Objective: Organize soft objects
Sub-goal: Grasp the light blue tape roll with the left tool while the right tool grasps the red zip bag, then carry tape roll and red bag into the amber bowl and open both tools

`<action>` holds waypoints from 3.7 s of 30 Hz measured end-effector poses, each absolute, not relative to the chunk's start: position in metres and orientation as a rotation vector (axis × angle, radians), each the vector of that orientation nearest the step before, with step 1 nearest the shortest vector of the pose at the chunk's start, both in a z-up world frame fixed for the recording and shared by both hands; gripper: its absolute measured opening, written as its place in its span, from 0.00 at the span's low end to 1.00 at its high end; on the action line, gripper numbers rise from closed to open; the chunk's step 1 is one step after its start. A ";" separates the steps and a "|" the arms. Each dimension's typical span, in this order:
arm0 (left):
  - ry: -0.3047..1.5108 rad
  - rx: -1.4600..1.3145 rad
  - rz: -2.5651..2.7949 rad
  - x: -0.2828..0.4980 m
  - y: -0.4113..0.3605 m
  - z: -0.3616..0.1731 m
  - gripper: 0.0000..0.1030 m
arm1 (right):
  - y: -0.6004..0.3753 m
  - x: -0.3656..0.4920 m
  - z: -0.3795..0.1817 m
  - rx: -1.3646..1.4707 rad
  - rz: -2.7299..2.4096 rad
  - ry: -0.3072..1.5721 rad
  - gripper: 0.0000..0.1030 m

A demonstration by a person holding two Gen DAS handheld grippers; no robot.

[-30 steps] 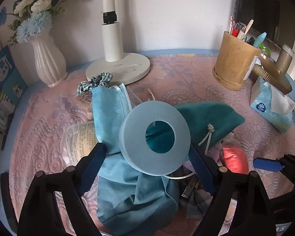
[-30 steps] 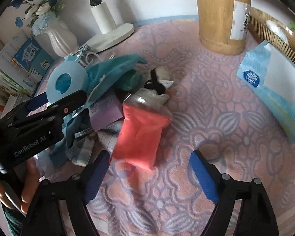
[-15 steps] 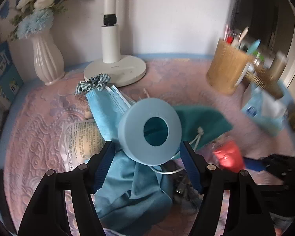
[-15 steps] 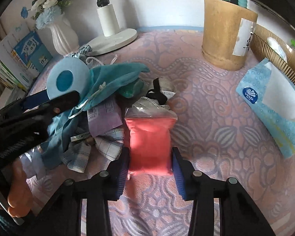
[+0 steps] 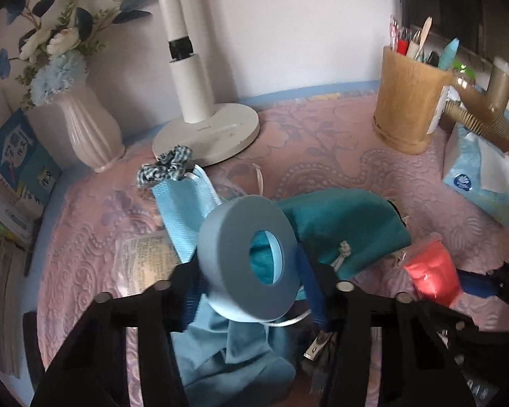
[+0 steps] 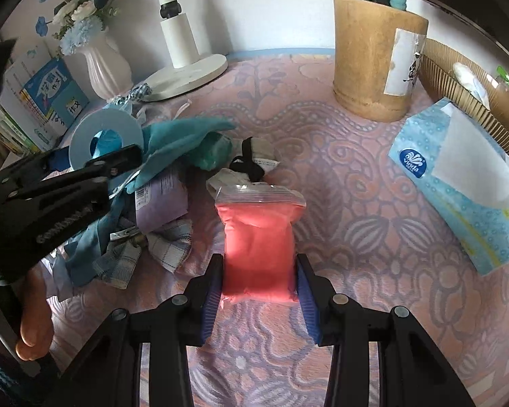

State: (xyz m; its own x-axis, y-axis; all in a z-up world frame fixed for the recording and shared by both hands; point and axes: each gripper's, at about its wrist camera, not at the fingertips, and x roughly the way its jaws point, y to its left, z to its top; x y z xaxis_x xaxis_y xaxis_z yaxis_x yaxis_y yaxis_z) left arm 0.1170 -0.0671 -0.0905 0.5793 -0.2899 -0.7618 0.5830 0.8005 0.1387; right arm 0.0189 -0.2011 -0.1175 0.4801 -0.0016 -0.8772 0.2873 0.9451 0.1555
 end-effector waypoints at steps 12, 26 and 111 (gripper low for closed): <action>0.825 0.212 -0.588 0.116 -0.023 -0.073 0.28 | -0.201 0.004 -0.094 0.280 -0.155 0.988 0.39; 0.671 0.186 -0.615 0.084 -0.016 -0.037 0.21 | -0.213 0.000 -0.088 0.325 -0.135 0.979 0.39; 0.853 0.372 -0.920 0.102 -0.343 0.041 0.86 | -0.453 -0.067 -0.010 0.507 -0.601 0.807 0.77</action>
State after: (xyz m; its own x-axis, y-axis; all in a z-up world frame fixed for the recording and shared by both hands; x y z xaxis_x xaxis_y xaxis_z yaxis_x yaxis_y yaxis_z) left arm 0.1024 -0.3435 0.0410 0.3188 -0.5418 -0.7777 0.8164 0.5738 -0.0651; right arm -0.0674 -0.4527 -0.0099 0.5446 -0.2979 -0.7840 0.6658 0.7220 0.1882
